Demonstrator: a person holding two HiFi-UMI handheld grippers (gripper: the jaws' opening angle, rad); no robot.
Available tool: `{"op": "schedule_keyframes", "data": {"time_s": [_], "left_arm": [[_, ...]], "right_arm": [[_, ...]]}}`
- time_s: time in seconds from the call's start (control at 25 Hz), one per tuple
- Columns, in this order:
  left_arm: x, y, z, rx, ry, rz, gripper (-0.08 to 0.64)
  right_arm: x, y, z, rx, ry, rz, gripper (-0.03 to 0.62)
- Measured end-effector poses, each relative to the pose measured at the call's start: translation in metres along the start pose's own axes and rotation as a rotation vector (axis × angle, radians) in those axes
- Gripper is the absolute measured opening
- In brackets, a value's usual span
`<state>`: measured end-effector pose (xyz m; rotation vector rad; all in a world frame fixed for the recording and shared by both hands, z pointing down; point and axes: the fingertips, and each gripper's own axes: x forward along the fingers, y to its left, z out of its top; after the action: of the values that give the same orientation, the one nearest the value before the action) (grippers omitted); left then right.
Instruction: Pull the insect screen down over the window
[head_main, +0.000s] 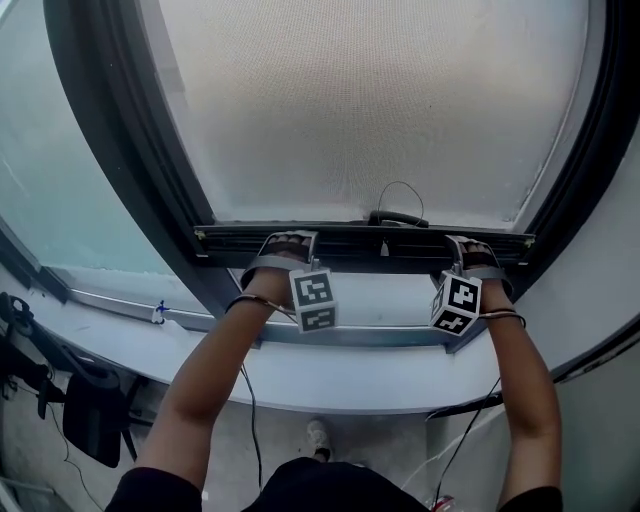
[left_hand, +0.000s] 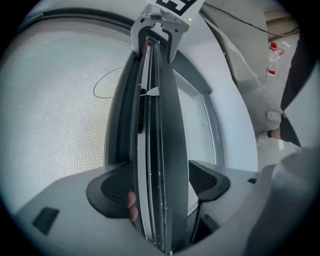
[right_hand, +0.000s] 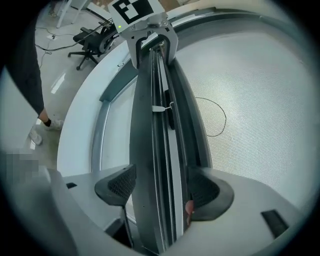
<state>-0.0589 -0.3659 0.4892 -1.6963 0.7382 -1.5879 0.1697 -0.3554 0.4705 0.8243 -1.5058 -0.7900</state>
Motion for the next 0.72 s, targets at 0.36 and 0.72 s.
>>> {"op": "schedule_keyframes", "data": {"time_s": [0.36, 0.72], "left_arm": [[0.002, 0.001, 0.000, 0.006, 0.017, -0.001, 0.357], [0.001, -0.001, 0.002, -0.007, 0.018, -0.009, 0.357]], "right_arm": [[-0.065, -0.022, 0.041, 0.781, -0.397, -0.070, 0.330], [-0.023, 0.007, 0.083, 1.192, -0.501, 0.087, 0.249]]}}
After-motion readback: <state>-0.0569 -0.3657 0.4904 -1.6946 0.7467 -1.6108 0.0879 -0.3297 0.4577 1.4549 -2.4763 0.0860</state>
